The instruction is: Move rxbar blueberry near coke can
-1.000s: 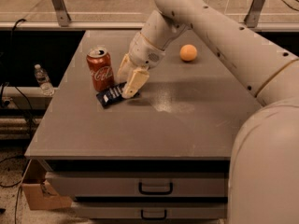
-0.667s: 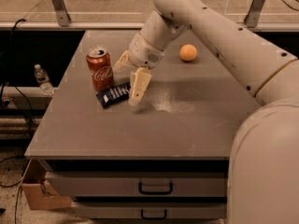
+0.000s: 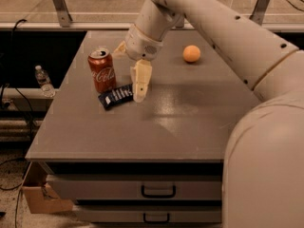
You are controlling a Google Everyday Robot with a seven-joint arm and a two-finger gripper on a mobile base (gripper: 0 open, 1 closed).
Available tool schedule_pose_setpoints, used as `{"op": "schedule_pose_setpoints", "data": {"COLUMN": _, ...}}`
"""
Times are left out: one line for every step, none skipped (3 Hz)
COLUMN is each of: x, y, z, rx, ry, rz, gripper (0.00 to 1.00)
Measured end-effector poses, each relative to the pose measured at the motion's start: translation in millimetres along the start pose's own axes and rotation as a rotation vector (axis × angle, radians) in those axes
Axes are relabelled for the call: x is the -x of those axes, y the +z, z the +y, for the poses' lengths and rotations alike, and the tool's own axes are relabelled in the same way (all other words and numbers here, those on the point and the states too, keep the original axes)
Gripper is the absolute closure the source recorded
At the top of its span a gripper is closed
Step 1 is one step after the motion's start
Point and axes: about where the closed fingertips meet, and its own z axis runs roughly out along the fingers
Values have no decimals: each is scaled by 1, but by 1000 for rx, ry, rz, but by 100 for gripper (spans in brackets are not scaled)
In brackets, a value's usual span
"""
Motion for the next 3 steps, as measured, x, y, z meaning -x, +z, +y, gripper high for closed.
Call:
{"op": "schedule_pose_setpoints", "data": {"x": -1, "y": -41, "z": 6, "rx": -48, "ry": 7, "rz": 158, "gripper": 0}}
{"op": "schedule_pose_setpoints", "data": {"x": -4, "y": -80, "z": 29, "rx": -115, "ry": 31, "rz": 219, "gripper": 0}}
{"op": "schedule_pose_setpoints", "data": {"x": -27, "y": -113, "z": 68, "rx": -194, "ry": 98, "rz": 206, "gripper": 0}}
